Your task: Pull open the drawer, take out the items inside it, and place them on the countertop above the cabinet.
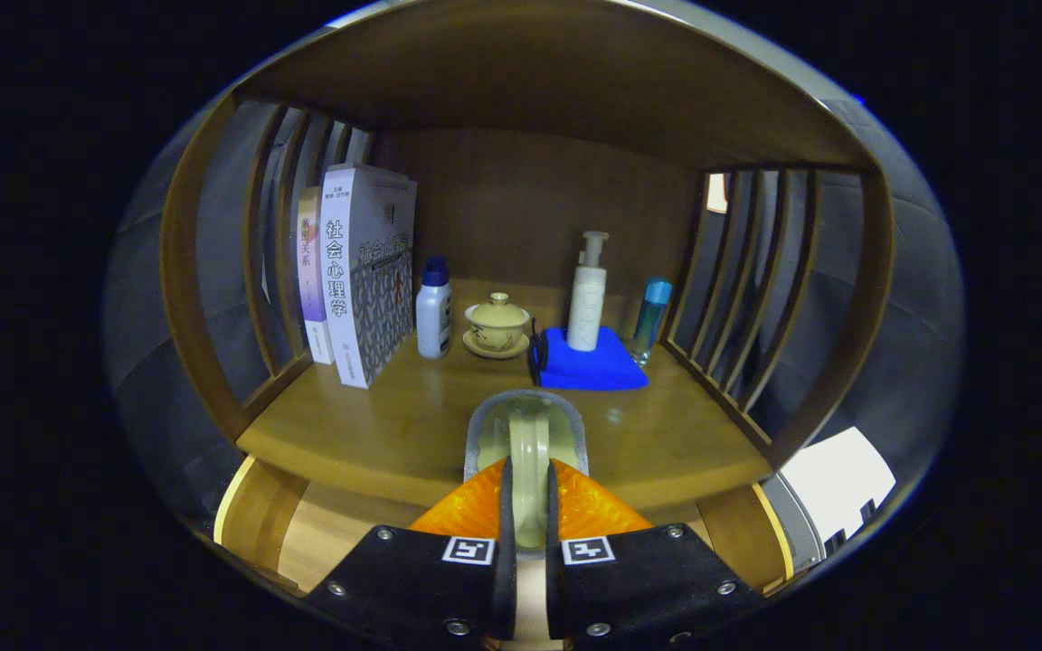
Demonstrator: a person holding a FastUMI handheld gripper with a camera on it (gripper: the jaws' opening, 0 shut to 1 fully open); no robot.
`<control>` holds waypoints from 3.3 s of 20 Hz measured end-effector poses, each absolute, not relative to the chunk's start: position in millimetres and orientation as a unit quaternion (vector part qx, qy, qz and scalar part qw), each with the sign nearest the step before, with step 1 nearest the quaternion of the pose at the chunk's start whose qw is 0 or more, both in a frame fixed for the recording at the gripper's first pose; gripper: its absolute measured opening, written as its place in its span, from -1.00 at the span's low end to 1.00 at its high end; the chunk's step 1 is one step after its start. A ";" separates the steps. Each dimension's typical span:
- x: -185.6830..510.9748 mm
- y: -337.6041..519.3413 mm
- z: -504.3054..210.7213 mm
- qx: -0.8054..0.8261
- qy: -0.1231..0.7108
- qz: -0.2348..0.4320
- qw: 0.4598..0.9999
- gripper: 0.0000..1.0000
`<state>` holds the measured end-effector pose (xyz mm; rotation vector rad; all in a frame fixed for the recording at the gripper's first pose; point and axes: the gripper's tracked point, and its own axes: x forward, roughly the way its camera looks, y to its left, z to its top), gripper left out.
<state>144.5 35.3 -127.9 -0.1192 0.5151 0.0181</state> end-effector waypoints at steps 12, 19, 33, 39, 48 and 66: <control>239.9 27.5 -139.7 -0.030 0.237 0.022 0.971 -0.47; 196.7 45.8 -91.7 -0.009 0.140 0.056 0.989 0.93; -76.7 93.7 -69.0 -0.026 -0.018 0.135 0.990 0.92; -116.9 80.1 -162.4 -0.058 0.062 0.124 0.989 0.90; -102.3 37.7 -208.1 -0.004 0.120 0.053 0.991 0.90; -65.5 17.5 -238.5 0.008 0.157 0.033 0.987 0.90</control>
